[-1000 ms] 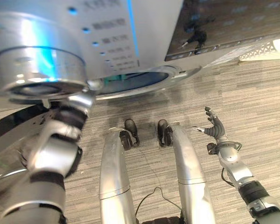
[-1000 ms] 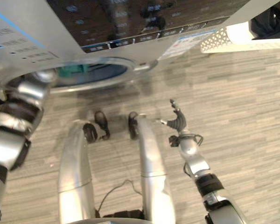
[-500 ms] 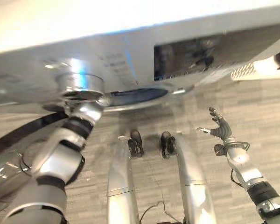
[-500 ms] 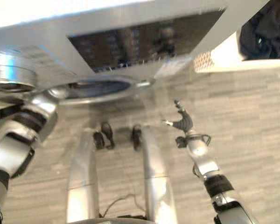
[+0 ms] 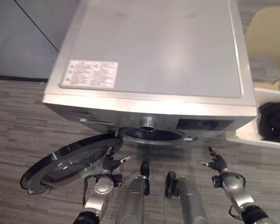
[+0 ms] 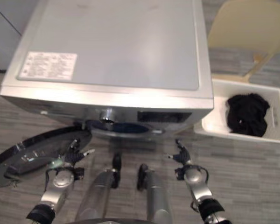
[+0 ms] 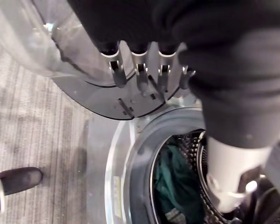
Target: Grab the laundry basket,head to the washer,open it,put in the laundry and shut it.
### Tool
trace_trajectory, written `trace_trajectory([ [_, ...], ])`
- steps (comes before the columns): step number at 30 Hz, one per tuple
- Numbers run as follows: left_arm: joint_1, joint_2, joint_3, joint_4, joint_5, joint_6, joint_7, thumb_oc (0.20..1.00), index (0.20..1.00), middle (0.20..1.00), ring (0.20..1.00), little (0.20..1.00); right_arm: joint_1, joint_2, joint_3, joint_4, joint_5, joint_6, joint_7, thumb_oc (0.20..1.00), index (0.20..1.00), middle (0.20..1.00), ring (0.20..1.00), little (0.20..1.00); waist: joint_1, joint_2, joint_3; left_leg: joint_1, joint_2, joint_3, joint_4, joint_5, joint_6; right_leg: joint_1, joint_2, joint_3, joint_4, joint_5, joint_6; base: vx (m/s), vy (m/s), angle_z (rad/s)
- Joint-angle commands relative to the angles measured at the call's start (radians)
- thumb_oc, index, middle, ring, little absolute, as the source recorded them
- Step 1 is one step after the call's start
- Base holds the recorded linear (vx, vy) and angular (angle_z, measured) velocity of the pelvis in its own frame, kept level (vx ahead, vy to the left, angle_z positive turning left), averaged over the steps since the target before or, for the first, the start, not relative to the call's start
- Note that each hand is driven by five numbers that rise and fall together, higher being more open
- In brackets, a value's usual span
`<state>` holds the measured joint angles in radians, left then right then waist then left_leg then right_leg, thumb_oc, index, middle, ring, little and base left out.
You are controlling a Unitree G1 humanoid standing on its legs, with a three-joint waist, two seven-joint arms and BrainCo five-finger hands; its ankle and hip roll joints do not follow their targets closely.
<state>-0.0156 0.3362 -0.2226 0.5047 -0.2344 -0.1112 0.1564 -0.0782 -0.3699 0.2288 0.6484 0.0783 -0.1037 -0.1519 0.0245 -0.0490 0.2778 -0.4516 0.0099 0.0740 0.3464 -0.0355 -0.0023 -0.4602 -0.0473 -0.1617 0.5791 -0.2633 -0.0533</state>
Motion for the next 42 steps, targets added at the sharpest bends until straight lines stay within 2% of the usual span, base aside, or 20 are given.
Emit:
trace_trajectory([
  [1, 0.012, 0.027, 0.006, 0.009, -0.007, -0.029, -0.056, 1.0, 1.0, 1.0, 1.0, 1.0, 0.031, -0.002, -0.043, 0.035, 0.007, -0.005, 0.019, 1.0, 1.0, 1.0, 1.0, 1.0, -0.034, -0.002, -0.005, 0.136, 0.039, -0.018, -0.078, -0.045, -0.025, 0.15, -0.014, 0.069, -0.277, 0.153, 0.103, 0.16, 0.056, -0.16],
  [7, 0.048, 0.024, 0.012, 0.082, 0.053, -0.018, -0.078, 1.0, 1.0, 1.0, 1.0, 1.0, 0.06, 0.014, -0.071, 0.116, 0.015, 0.005, 0.037, 1.0, 1.0, 1.0, 1.0, 1.0, -0.041, 0.004, -0.055, 0.276, 0.011, -0.02, -0.192, -0.032, -0.018, 0.28, 0.003, 0.113, -0.417, 0.2, 0.124, 0.12, 0.056, -0.28],
  [11, 0.061, 0.011, -0.012, 0.164, 0.117, -0.01, -0.099, 1.0, 1.0, 1.0, 1.0, 1.0, 0.099, 0.033, -0.104, 0.162, 0.04, 0.01, 0.05, 1.0, 1.0, 1.0, 1.0, 1.0, -0.08, 0.03, -0.133, 0.412, -0.003, 0.04, -0.329, -0.02, -0.008, 0.371, -0.003, 0.175, -0.533, 0.247, 0.151, 0.16, 0.117, -0.47],
  [14, 0.062, 0.001, -0.02, 0.17, 0.125, -0.011, -0.099, 1.0, 1.0, 1.0, 1.0, 1.0, 0.108, 0.04, -0.105, 0.154, 0.041, 0.016, 0.052, 1.0, 1.0, 1.0, 1.0, 1.0, -0.09, 0.038, -0.141, 0.438, -0.007, 0.07, -0.359, -0.02, -0.003, 0.369, 0.002, 0.207, -0.546, 0.261, 0.161, 0.03, 0.067, -0.41],
  [18, 0.042, -0.013, -0.03, 0.175, 0.124, -0.027, -0.079, 1.0, 1.0, 1.0, 1.0, 1.0, 0.095, 0.045, -0.09, 0.125, 0.027, 0.016, 0.041, 1.0, 1.0, 1.0, 1.0, 1.0, -0.091, 0.05, -0.133, 0.452, 0.005, 0.176, -0.395, -0.016, 0.0, 0.316, 0.011, 0.226, -0.524, 0.282, 0.187, -0.06, 0.044, -1.33],
  [19, 0.035, -0.014, -0.032, 0.172, 0.123, -0.029, -0.073, 1.0, 1.0, 1.0, 1.0, 1.0, 0.093, 0.048, -0.087, 0.115, 0.023, 0.014, 0.038, 1.0, 1.0, 1.0, 1.0, 1.0, -0.087, 0.052, -0.131, 0.454, 0.012, 0.202, -0.396, -0.017, 0.0, 0.302, 0.004, 0.194, -0.514, 0.285, 0.189, -0.03, -0.06, -1.85],
  [21, 0.02, -0.014, -0.038, 0.162, 0.132, -0.032, -0.068, 1.0, 1.0, 1.0, 1.0, 1.0, 0.091, 0.054, -0.081, 0.092, 0.012, 0.006, 0.031, 1.0, 1.0, 1.0, 1.0, 1.0, -0.069, 0.058, -0.127, 0.459, 0.035, 0.253, -0.394, -0.022, -0.007, 0.289, -0.04, 0.029, -0.507, 0.272, 0.188, 0.02, -0.1, -1.46],
  [22, 0.017, -0.01, -0.039, 0.153, 0.133, -0.032, -0.068, 1.0, 1.0, 1.0, 1.0, 1.0, 0.089, 0.058, -0.074, 0.079, 0.003, 0.004, 0.03, 1.0, 1.0, 1.0, 1.0, 1.0, -0.058, 0.066, -0.13, 0.48, 0.053, 0.277, -0.398, -0.039, -0.018, 0.289, -0.07, -0.081, -0.484, 0.249, 0.192, 0.08, -0.186, -1.23],
  [23, 0.021, -0.005, -0.037, 0.13, 0.135, -0.031, -0.066, 1.0, 1.0, 1.0, 1.0, 1.0, 0.088, 0.054, -0.068, 0.069, -0.014, 0.003, 0.019, 1.0, 1.0, 1.0, 1.0, 1.0, -0.037, 0.064, -0.133, 0.491, 0.076, 0.34, -0.377, -0.05, -0.021, 0.306, -0.118, -0.248, -0.474, 0.23, 0.186, 0.09, -0.154, -0.88],
  [26, 0.029, -0.019, -0.05, 0.148, 0.149, -0.027, -0.072, 1.0, 1.0, 1.0, 1.0, 1.0, 0.102, 0.043, -0.06, 0.069, -0.024, 0.015, 0.014, 1.0, 1.0, 1.0, 1.0, 1.0, -0.056, 0.061, -0.142, 0.518, 0.108, 0.402, -0.277, -0.095, -0.033, 0.325, -0.098, -0.195, -0.501, 0.218, 0.174, 0.19, -0.277, -1.73],
  [29, 0.021, -0.036, -0.059, 0.154, 0.14, -0.024, -0.071, 1.0, 1.0, 1.0, 1.0, 1.0, 0.107, 0.03, -0.063, 0.067, -0.018, 0.015, 0.008, 1.0, 1.0, 1.0, 1.0, 1.0, -0.055, 0.064, -0.125, 0.492, 0.153, 0.39, -0.143, -0.083, -0.051, 0.356, -0.067, -0.162, -0.529, 0.208, 0.151, 0.14, -0.23, -0.74],
  [30, 0.007, -0.048, -0.07, 0.155, 0.122, -0.026, -0.067, 1.0, 1.0, 1.0, 1.0, 1.0, 0.107, 0.023, -0.071, 0.063, 0.003, 0.014, 0.0, 1.0, 1.0, 1.0, 1.0, 1.0, -0.041, 0.065, -0.106, 0.436, 0.17, 0.293, -0.034, -0.027, -0.077, 0.383, -0.037, -0.139, -0.554, 0.197, 0.124, 0.15, -0.256, -0.68],
  [31, 0.002, -0.053, -0.08, 0.15, 0.116, -0.028, -0.064, 1.0, 1.0, 1.0, 1.0, 1.0, 0.108, 0.021, -0.072, 0.053, 0.005, 0.012, -0.004, 1.0, 1.0, 1.0, 1.0, 1.0, -0.031, 0.061, -0.098, 0.397, 0.136, 0.215, -0.008, -0.036, -0.073, 0.397, -0.027, -0.125, -0.567, 0.192, 0.116, 0.1, -0.175, -0.63],
  [32, 0.001, -0.053, -0.081, 0.15, 0.115, -0.028, -0.064, 1.0, 1.0, 1.0, 1.0, 1.0, 0.109, 0.021, -0.072, 0.052, 0.005, 0.012, -0.004, 1.0, 1.0, 1.0, 1.0, 1.0, -0.034, 0.062, -0.099, 0.394, 0.137, 0.211, -0.004, -0.039, -0.073, 0.398, -0.027, -0.128, -0.568, 0.191, 0.116, 0.06, -0.1, -0.43],
  [33, -0.005, -0.057, -0.093, 0.14, 0.112, -0.034, -0.061, 1.0, 1.0, 1.0, 1.0, 1.0, 0.113, 0.019, -0.075, 0.04, 0.007, 0.009, -0.006, 1.0, 1.0, 1.0, 1.0, 1.0, -0.026, 0.047, -0.093, 0.352, 0.079, 0.156, -0.016, -0.044, -0.054, 0.396, -0.032, -0.107, -0.575, 0.204, 0.11, 0.04, -0.052, -0.4],
  [35, -0.002, -0.066, -0.107, 0.13, 0.109, -0.035, -0.061, 1.0, 1.0, 1.0, 1.0, 1.0, 0.118, 0.015, -0.076, 0.03, 0.004, 0.006, -0.008, 1.0, 1.0, 1.0, 1.0, 1.0, -0.015, 0.042, -0.088, 0.318, 0.033, 0.101, -0.044, -0.074, -0.047, 0.412, -0.029, -0.074, -0.588, 0.2, 0.119, 0.17, -0.052, -0.57],
  [36, -0.004, -0.074, -0.111, 0.136, 0.112, -0.034, -0.06, 1.0, 1.0, 1.0, 1.0, 1.0, 0.113, 0.011, -0.07, 0.035, -0.001, 0.006, -0.01, 1.0, 1.0, 1.0, 1.0, 1.0, -0.004, 0.046, -0.086, 0.276, -0.017, 0.058, -0.099, -0.069, -0.039, 0.427, -0.014, -0.04, -0.596, 0.196, 0.125, 0.33, -0.027, -0.91],
  [37, 0.001, -0.078, -0.112, 0.137, 0.115, -0.03, -0.064, 1.0, 1.0, 1.0, 1.0, 1.0, 0.11, 0.011, -0.064, 0.046, -0.003, 0.008, -0.008, 1.0, 1.0, 1.0, 1.0, 1.0, 0.009, 0.057, -0.087, 0.248, -0.042, 0.029, -0.178, -0.016, -0.039, 0.445, 0.014, -0.005, -0.605, 0.189, 0.123, 0.35, -0.005, -0.92],
  [39, 0.008, -0.076, -0.11, 0.135, 0.119, -0.029, -0.064, 1.0, 1.0, 1.0, 1.0, 1.0, 0.106, 0.01, -0.057, 0.054, -0.004, 0.006, -0.013, 1.0, 1.0, 1.0, 1.0, 1.0, 0.024, 0.072, -0.081, 0.207, -0.052, 0.025, -0.24, 0.058, -0.046, 0.47, 0.046, 0.022, -0.605, 0.174, 0.116, 0.26, 0.001, -0.6],
  [42, 0.013, -0.072, -0.11, 0.133, 0.125, -0.027, -0.069, 1.0, 1.0, 1.0, 1.0, 1.0, 0.109, 0.01, -0.057, 0.061, -0.003, 0.008, -0.015, 1.0, 1.0, 1.0, 1.0, 1.0, 0.034, 0.084, -0.076, 0.188, -0.045, 0.058, -0.293, 0.099, -0.057, 0.5, 0.07, 0.04, -0.608, 0.153, 0.111, 0.15, 0.011, -0.65],
])
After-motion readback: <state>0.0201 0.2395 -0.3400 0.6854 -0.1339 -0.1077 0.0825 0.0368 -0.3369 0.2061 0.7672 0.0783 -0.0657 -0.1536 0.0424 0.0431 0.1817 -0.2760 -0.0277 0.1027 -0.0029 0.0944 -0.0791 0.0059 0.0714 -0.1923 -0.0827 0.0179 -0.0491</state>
